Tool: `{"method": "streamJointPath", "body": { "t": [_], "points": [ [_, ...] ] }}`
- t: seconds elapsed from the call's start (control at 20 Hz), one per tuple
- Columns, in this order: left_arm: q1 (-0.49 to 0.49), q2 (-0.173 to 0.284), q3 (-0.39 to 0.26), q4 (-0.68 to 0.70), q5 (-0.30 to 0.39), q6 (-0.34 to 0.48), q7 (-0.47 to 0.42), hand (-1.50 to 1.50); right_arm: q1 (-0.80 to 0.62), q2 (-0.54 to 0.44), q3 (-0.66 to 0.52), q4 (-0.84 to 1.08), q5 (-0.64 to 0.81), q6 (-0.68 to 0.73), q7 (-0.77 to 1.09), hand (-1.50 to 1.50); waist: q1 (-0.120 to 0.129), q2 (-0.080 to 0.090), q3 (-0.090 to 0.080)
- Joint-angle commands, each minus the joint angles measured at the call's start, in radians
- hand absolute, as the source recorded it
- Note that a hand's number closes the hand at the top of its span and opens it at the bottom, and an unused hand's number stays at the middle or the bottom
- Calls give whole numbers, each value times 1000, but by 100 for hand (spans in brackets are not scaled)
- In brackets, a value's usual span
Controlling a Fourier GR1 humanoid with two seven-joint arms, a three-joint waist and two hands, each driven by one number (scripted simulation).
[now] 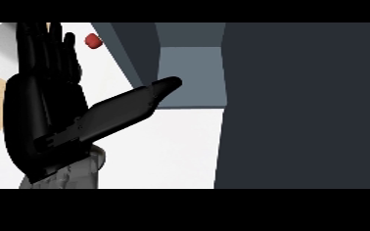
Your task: Pick up the wine, place it into the cabinet and close the cabinet
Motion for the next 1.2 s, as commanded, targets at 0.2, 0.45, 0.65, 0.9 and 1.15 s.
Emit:
{"method": "streamJointPath", "body": {
  "t": [0.2,0.45,0.65,0.9,1.15],
  "points": [
    [-13,0,2,-73,-138,-33,153,-150,38,-12,54,-227,-1,-38,128,-150,2,-2,0],
    [6,0,12,-140,-185,-74,208,-150,52,-2,81,-262,15,-71,140,-150,2,-6,-1],
    [52,0,30,-160,-203,-79,203,-150,52,-27,43,-239,-24,-42,107,-150,0,-2,0],
    [187,10,31,-231,-186,-99,121,-150,8,-62,-24,-236,-57,-47,143,-150,4,1,-1],
    [199,55,129,-321,-159,-200,170,-150,-16,-54,9,-243,-36,-68,169,-150,10,0,-1]
  ]
}}
